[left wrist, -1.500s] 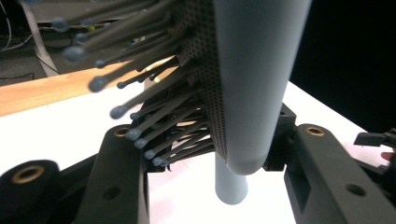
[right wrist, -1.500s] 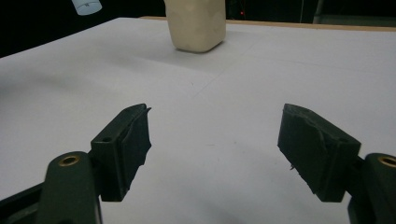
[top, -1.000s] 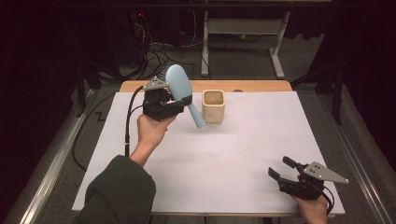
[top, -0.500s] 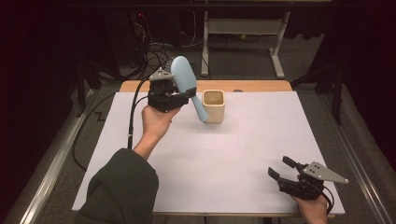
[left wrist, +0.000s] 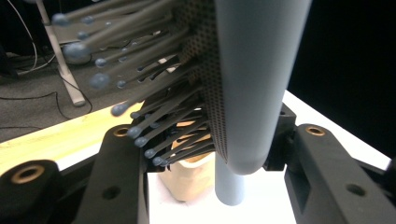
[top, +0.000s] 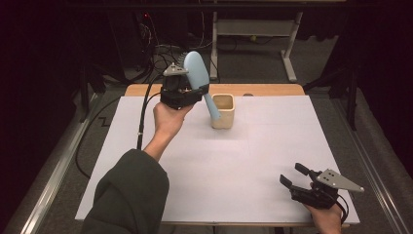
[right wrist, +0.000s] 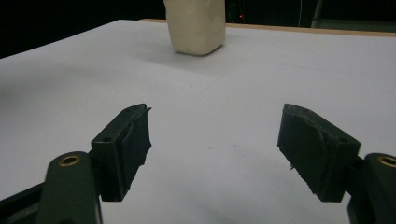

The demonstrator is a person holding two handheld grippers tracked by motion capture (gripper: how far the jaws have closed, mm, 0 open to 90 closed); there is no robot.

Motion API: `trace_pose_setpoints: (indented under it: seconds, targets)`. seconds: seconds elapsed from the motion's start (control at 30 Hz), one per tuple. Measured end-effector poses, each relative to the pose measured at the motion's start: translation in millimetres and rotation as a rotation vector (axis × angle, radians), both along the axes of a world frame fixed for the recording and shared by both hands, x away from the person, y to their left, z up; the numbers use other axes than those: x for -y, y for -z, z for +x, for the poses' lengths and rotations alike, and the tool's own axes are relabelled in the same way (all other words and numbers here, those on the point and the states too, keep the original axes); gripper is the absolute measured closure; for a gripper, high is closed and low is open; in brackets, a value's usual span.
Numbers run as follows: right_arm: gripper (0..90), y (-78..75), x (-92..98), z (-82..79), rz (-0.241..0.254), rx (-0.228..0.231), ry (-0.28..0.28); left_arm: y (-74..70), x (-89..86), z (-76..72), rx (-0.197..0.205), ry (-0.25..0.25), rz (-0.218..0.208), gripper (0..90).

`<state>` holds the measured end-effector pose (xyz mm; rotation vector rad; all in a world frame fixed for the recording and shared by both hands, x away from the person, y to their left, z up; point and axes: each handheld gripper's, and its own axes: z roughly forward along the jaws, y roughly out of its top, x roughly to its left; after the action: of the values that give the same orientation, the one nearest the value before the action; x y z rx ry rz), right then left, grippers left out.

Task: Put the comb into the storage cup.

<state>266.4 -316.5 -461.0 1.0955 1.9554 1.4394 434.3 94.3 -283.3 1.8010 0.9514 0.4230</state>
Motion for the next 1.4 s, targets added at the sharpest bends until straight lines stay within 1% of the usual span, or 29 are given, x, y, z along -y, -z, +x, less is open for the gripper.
trace_pose_setpoints:
  seconds: [0.37, 0.93, 1.13, 1.33, 1.4]
  targets:
    - [25.8, -0.7, 0.8, -0.7, 0.014, 0.000, 0.000, 3.8, 9.4, 11.6, -0.009, -0.012, 0.011, 55.6]
    - [25.8, -0.7, 1.1, -0.5, 0.019, 0.002, -0.003, 5.8, 19.5, 26.9, -0.011, -0.040, 0.016, 55.6]
    - [25.8, -0.9, 1.5, -0.6, 0.017, 0.003, -0.002, 8.3, 23.5, 32.6, -0.016, -0.048, 0.026, 55.5]
    - [25.9, -1.1, 1.8, -0.6, 0.022, 0.004, -0.001, 10.9, 24.8, 38.2, -0.022, -0.067, 0.016, 55.5]
    - [25.9, -1.1, 1.7, -0.4, 0.026, 0.006, -0.003, 11.9, 25.0, 40.0, -0.024, -0.071, 0.019, 55.5]
